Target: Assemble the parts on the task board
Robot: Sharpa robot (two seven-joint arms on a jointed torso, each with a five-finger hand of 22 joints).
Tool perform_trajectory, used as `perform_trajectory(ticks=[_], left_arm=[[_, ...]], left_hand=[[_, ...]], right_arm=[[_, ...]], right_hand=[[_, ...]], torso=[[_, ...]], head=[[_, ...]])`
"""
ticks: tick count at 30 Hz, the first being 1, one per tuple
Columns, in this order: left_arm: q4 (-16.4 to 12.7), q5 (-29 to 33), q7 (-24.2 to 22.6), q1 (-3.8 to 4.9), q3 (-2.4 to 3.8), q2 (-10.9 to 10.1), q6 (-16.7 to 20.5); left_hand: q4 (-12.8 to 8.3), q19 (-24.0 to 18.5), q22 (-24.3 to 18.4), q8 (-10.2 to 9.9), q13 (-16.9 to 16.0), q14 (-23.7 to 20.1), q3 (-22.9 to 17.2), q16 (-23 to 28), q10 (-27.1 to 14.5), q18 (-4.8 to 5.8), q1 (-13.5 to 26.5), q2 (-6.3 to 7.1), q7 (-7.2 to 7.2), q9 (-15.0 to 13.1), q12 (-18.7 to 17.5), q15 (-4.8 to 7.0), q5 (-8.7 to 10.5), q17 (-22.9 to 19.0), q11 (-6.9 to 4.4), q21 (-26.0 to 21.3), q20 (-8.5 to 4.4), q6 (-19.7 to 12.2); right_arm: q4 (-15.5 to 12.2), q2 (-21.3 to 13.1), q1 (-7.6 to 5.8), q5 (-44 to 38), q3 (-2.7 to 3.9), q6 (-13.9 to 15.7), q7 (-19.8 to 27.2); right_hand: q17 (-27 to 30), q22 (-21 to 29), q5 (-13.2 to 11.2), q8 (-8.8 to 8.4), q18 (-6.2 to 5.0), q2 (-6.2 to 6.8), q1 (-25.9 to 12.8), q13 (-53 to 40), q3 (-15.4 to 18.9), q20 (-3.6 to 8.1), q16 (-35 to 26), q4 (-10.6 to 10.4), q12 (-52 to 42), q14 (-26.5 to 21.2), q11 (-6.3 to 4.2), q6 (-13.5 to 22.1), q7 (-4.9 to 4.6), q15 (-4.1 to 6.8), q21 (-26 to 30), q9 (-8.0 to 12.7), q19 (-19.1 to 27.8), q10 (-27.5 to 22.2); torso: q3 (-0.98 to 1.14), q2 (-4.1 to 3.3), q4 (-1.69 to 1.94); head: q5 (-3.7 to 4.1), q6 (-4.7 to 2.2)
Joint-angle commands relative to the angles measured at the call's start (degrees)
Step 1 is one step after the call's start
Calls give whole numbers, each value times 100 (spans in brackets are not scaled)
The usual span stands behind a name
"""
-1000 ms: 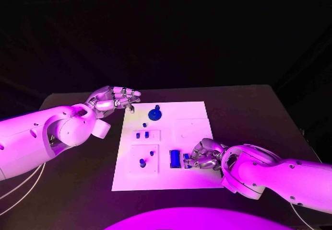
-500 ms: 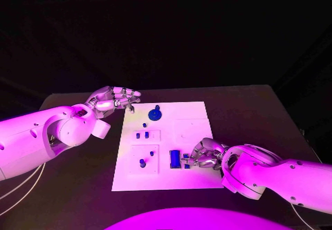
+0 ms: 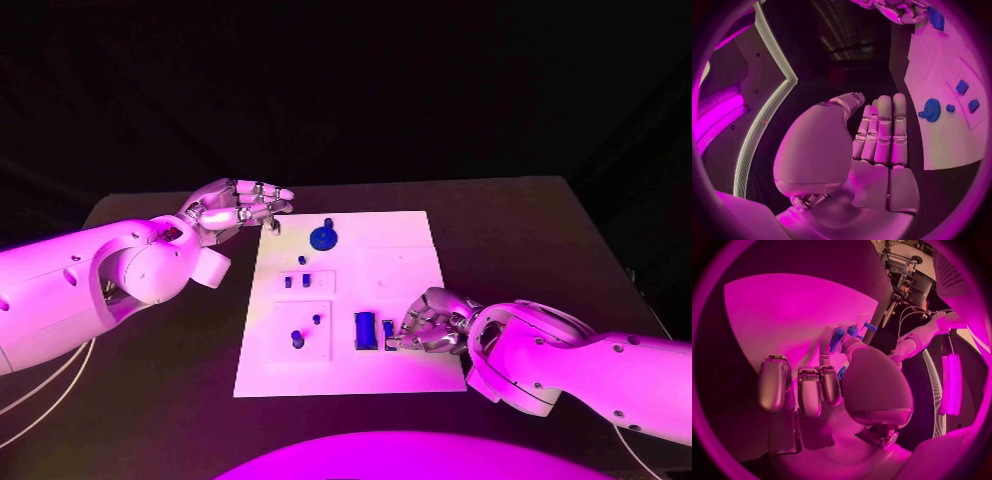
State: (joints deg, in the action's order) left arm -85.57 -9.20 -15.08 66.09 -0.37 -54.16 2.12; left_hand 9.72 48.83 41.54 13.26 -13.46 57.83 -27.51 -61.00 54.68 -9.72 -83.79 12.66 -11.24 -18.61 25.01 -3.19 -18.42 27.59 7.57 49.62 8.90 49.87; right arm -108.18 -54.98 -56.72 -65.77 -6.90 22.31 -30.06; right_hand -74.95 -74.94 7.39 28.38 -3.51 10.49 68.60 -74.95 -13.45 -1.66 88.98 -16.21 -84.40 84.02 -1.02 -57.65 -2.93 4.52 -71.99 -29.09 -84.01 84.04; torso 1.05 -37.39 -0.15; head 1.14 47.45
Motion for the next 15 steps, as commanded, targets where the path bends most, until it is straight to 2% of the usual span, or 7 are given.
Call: perform_trajectory(ticks=[1, 15], left_arm=[[-7, 8, -26, 2, 3, 8, -92], [-2, 4, -17, 2, 2, 9, -90]], left_hand=[[0, 17, -7, 28, 6, -5, -3, 28, -37, -77, 2, -53, -11, 9, 34, -20, -21, 8, -10, -31, 9, -44], [0, 17, -7, 28, 6, -5, -3, 28, -37, -77, 2, -53, -11, 9, 34, -20, -21, 8, -10, -31, 9, -44]], right_arm=[[-2, 6, 13, -52, 0, -224, 128], [147, 103, 55, -49, 0, -147, 88]], right_hand=[[-1256, -1105, -32, -19, 50, 2, 76, -1127, 34, -5, 8, 10, 5, 546, -6, -21, -18, 1, 9, 6, -203, 350], [-1272, -1107, -67, -27, 51, -44, 141, -1134, 45, -5, 14, -20, -5, 550, -5, -37, -20, 1, 2, 16, -205, 355]], torso=[[2, 1, -3], [-1, -1, 6]], head=[[1, 4], [11, 12]])
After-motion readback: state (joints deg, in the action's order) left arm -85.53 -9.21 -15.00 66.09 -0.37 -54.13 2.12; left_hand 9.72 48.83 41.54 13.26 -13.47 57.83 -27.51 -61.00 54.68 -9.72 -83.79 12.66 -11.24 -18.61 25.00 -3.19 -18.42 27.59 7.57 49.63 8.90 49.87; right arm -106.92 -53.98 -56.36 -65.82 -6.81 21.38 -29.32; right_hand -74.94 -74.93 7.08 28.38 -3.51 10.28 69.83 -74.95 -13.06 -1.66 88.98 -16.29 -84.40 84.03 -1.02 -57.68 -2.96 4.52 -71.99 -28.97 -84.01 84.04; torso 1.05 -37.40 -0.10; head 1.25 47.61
